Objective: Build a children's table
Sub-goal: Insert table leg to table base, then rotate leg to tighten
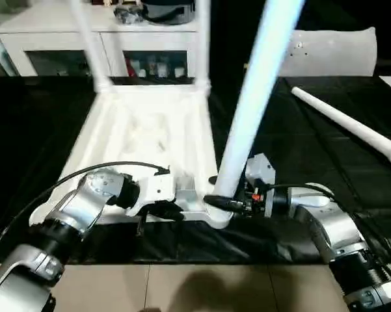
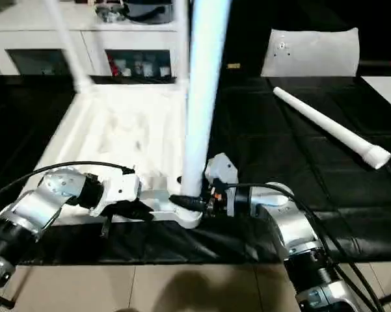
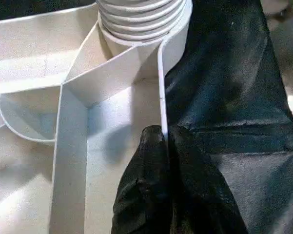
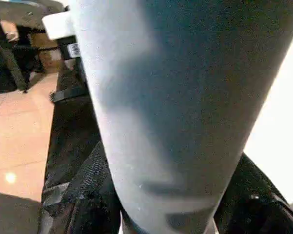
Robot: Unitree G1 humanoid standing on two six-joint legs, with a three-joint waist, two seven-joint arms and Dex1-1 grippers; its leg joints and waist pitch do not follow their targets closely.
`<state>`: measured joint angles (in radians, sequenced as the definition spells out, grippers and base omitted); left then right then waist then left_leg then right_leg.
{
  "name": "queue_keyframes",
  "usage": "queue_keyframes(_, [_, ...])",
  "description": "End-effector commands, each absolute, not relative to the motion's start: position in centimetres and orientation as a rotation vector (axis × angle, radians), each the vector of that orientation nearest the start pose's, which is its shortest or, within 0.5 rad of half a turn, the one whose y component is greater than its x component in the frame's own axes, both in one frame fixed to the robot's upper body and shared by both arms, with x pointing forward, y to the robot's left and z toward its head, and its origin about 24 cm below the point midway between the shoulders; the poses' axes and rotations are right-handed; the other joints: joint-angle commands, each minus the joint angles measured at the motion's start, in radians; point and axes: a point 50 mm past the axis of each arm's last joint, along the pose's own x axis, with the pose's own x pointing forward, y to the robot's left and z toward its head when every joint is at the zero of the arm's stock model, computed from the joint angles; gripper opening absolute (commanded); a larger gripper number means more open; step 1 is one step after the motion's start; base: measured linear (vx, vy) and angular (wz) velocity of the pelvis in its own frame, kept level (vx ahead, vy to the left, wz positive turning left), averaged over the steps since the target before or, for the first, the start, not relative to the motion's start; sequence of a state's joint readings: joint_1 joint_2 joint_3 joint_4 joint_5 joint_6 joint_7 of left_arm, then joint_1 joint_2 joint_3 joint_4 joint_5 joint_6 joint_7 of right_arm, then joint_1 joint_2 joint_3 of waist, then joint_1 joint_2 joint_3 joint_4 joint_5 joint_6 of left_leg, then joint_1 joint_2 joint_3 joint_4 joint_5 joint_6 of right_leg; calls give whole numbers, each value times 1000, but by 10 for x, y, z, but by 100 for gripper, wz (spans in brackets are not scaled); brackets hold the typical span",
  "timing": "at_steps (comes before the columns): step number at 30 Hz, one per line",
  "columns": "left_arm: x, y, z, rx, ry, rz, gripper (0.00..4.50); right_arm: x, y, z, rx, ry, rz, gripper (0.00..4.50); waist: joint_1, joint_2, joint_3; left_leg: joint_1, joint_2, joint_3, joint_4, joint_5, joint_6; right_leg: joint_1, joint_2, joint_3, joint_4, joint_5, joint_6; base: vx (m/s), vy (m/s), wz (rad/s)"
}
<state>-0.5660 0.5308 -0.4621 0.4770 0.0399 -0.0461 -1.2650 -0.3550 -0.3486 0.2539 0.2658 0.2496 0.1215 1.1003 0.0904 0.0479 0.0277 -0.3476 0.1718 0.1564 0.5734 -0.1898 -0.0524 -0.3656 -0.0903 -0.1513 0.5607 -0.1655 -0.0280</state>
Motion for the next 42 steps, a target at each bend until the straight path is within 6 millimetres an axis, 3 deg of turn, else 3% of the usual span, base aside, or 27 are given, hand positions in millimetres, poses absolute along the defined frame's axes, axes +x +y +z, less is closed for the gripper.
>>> queue_keyframes(1, [309,141,68,769,402,-1484,0,244,-102,5,-86,486,1488,190,3,4,-42,-1,68,-23,-74,-308,26,35,-88,76,-69,-362,-124,0,0,0])
queue_keyframes(5, [313,144,68,786,414,-1476,0,241,-101,3,-84,499,1510,190,3,3,-47,1,71,-23,-76,-312,23,37,-88,75,-64,-346,-131,0,0,0])
queue_keyframes(9, [315,147,68,789,422,-1467,0,240,-99,2,-81,501,1514,190,2,6,-44,4,71,-23,-78,-350,15,35,-89,74,-71,-400,-118,0,0,0])
queue_keyframes(10, [315,148,67,791,424,-1466,0,239,-99,2,-81,501,1514,190,2,2,-44,5,70,-23,-78,-355,13,35,-89,74,-73,-412,-114,0,0,0])
queue_keyframes(14, [315,153,66,771,431,-1447,0,244,-97,1,-52,476,1444,190,1,4,-41,6,70,-23,-80,-362,13,32,-90,74,-76,-438,-105,0,0,0])
queue_keyframes(17, [314,157,66,735,426,-1416,0,256,-94,5,6,416,1321,190,-3,2,-38,13,67,-25,-81,-400,1,27,-94,73,-86,-519,-86,0,0,0])
queue_keyframes(18, [312,161,67,680,413,-1358,0,264,-95,7,15,377,1233,190,-8,8,-35,13,65,-29,-81,-421,-10,27,-96,70,-88,-557,-76,0,0,0])
queue_keyframes(19, [312,161,67,680,413,-1358,0,264,-95,7,15,377,1233,190,-14,6,-33,10,66,-31,-85,-437,-17,29,-96,68,-88,-571,-71,0,0,0])
queue_keyframes(20, [309,164,68,641,405,-1306,0,268,-95,7,14,360,1180,190,-20,8,-30,12,63,-35,-83,-470,-24,27,-94,59,-94,-625,-44,0,0,0])
queue_keyframes(21, [307,165,67,631,404,-1290,0,270,-96,7,16,355,1161,190,-27,6,-28,19,61,-35,-82,-488,-26,20,-93,59,-101,-651,-32,0,0,0])
queue_keyframes(23, [301,167,66,608,402,-1254,0,274,-96,8,34,342,1105,190,-37,9,-27,21,60,-37,-82,-499,-22,17,-91,60,-103,-654,-33,0,0,0])
queue_keyframes(24, [297,166,65,581,401,-1224,0,277,-97,8,31,333,1073,190,-47,10,-23,15,61,-41,-85,-525,-22,18,-88,55,-105,-666,-27,0,0,0])
queue_keyframes(26, [287,162,64,522,398,-1152,0,282,-98,8,26,320,1008,190,-60,3,-25,14,69,-47,-88,-550,-37,23,-95,54,-96,-656,-33,0,0,0])
queue_keyframes(27, [283,160,64,504,399,-1136,0,283,-98,8,26,318,988,190,-71,3,-18,8,67,-52,-90,-576,-34,22,-90,47,-99,-682,-22,0,0,0])
queue_keyframes(28, [281,158,64,495,400,-1129,0,284,-98,7,28,316,976,190,-75,7,-19,22,60,-48,-83,-597,-32,12,-88,46,-113,-710,-9,0,0,0])
queue_keyframes(29, [281,158,64,495,400,-1129,0,284,-98,7,28,316,976,190,-78,5,-21,22,57,-48,-82,-587,-29,12,-90,49,-113,-698,-14,0,0,0])
queue_keyframes(30, [272,143,63,443,398,-1081,0,290,-97,6,14,315,915,190,-87,-1,-21,13,61,-50,-86,-577,-28,18,-91,52,-106,-670,-26,0,0,0])
queue_keyframes(31, [272,143,63,443,398,-1081,0,290,-97,6,14,315,915,190,-91,-3,-18,8,62,-50,-86,-565,-24,18,-91,52,-104,-654,-35,0,0,0])
queue_keyframes(33, [267,129,63,406,396,-1054,0,295,-97,6,10,310,862,190,-95,-11,-18,16,54,-42,-80,-556,-9,9,-87,55,-112,-675,-34,0,0,0])
queue_keyframes(35, [266,122,63,395,397,-1045,0,299,-96,7,15,306,830,190,-93,-8,-18,14,54,-43,-79,-541,-6,11,-88,53,-113,-678,-33,0,0,0])
queue_keyframes(36, [264,114,61,389,400,-1042,0,302,-95,8,15,301,800,190,-94,-15,-17,13,56,-42,-79,-528,-4,10,-88,54,-112,-669,-35,0,0,0])
queue_keyframes(38, [265,103,60,379,409,-1013,0,306,-92,9,21,295,761,190,-94,-17,-17,11,55,-41,-79,-519,0,11,-86,57,-112,-654,-36,0,0,0])
queue_keyframes(41, [271,101,59,402,422,-971,0,308,-91,8,38,295,727,190,-92,-19,-18,11,55,-40,-79,-509,4,9,-86,58,-111,-649,-40,0,0,0])
queue_keyframes(42, [274,102,60,401,421,-957,0,308,-90,8,39,296,726,190,-91,-20,-18,6,53,-40,-80,-499,7,12,-86,59,-110,-642,-39,0,0,0])
